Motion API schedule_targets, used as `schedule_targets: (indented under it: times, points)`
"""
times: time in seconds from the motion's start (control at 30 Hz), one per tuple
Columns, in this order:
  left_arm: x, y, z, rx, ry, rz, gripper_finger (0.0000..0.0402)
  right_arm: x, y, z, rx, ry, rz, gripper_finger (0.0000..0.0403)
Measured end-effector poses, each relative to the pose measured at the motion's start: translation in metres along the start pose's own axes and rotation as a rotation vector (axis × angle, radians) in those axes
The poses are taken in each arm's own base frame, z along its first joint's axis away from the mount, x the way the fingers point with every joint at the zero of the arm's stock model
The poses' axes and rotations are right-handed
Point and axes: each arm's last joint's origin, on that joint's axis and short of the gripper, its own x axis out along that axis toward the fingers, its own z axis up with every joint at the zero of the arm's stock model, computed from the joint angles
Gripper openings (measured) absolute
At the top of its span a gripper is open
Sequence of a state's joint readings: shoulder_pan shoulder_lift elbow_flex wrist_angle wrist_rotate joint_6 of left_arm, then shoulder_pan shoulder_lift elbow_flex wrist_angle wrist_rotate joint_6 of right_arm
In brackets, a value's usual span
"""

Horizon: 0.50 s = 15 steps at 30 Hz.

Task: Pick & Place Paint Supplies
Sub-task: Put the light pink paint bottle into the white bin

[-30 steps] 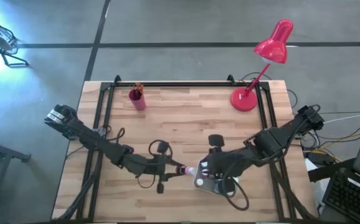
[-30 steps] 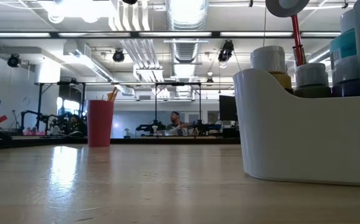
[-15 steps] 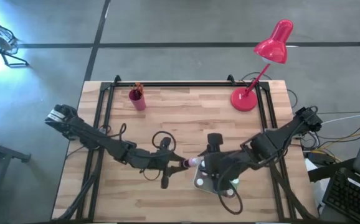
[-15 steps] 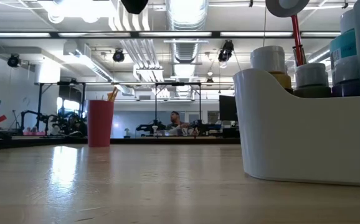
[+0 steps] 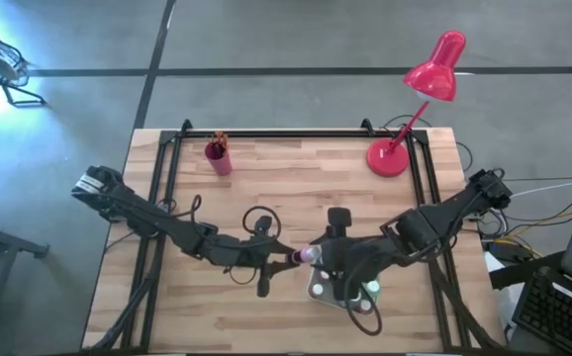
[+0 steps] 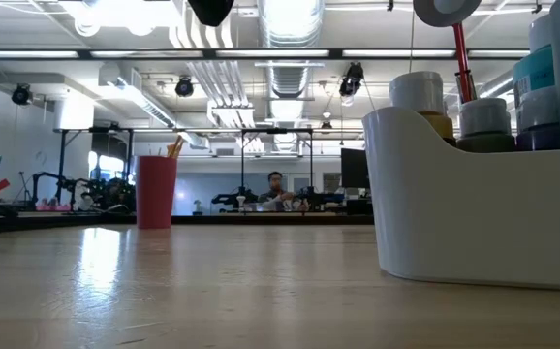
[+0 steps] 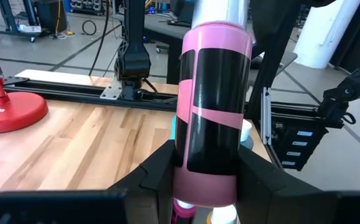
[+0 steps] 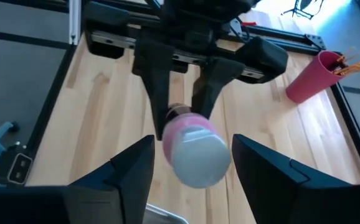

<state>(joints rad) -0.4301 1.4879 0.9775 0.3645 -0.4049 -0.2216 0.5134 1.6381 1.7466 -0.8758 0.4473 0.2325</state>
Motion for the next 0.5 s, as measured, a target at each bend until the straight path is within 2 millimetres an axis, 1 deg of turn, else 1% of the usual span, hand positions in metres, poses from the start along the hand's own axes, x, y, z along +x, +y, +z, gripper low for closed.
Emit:
schedule_targets:
  times: [0.2,0.33,0.5]
  points:
    - [0.0002,0.0005,0.0000,0.000,0.001,-0.001,0.0123,0.0031,-0.0070,0.0014,0.018,0.003,-0.014,0.0207]
    - [0.0004,0.0008,0.0001,0.003,0.002,-0.003,0.0123,0.0031,-0.0071,0.0015,0.018,0.003,-0.014,0.0209]
    - [0.0010,0.0022,0.0003,0.003,0.002,0.000,0.0123,0.0031,-0.0068,0.0014,0.040,0.006,-0.005,0.0195]
